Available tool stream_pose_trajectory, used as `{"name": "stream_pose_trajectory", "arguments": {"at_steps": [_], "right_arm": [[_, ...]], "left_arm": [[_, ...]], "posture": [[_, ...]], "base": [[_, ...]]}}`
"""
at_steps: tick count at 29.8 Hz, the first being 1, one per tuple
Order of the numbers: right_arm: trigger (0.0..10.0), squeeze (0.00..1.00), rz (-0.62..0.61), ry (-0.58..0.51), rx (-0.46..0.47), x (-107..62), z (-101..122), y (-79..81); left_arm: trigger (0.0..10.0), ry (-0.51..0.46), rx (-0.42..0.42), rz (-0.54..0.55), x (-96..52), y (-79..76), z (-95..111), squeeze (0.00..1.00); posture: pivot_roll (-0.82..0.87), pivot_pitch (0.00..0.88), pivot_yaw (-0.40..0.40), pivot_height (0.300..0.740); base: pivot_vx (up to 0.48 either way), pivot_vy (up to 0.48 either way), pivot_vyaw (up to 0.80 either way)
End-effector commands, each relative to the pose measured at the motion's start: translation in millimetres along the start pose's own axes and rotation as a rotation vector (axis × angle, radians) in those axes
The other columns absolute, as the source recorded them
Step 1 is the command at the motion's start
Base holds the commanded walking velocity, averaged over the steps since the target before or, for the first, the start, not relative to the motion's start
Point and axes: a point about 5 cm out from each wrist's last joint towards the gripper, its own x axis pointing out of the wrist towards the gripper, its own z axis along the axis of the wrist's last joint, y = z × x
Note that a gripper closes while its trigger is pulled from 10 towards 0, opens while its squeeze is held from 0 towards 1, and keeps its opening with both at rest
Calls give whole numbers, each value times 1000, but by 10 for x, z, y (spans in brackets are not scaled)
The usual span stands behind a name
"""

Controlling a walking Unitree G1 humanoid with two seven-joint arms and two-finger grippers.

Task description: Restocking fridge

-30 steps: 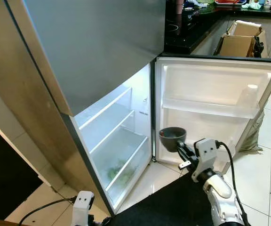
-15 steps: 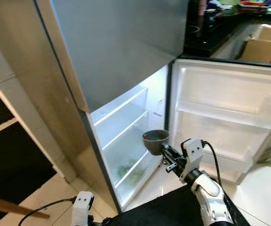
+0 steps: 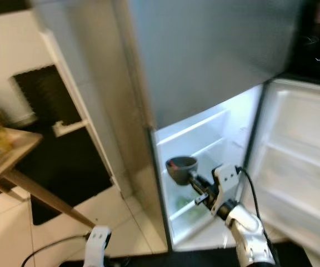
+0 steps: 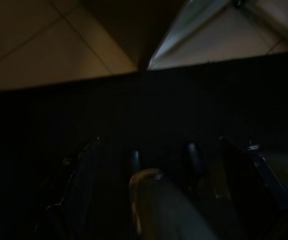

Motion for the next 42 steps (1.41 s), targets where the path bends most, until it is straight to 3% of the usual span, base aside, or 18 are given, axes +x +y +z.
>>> {"name": "stream_pose_trajectory", "arguments": {"at_steps": [1, 23, 33, 42], "right_arm": [[10000, 0, -18, 14, 5, -20, -22, -28], [10000, 0, 15, 30, -24, 14, -32, 29], [10000, 0, 29, 43, -26, 10, -68, 66], [10000, 0, 25, 52, -36, 17, -77, 57]], "left_arm": [[10000, 8, 14, -1, -2, 11, 5, 0], [10000, -5, 11, 2, 25, -13, 53, 0], [10000, -18, -1, 17, 34, -11, 81, 0], [10000, -21, -2, 27, 38, -8, 89, 0]], "posture": [[-153, 23, 59, 740], [-155, 20, 57, 740], [-156, 18, 52, 740], [-151, 15, 50, 740]], "base": [[0, -469, 0], [0, -447, 50], [0, 0, 761], [0, 0, 0]]}}
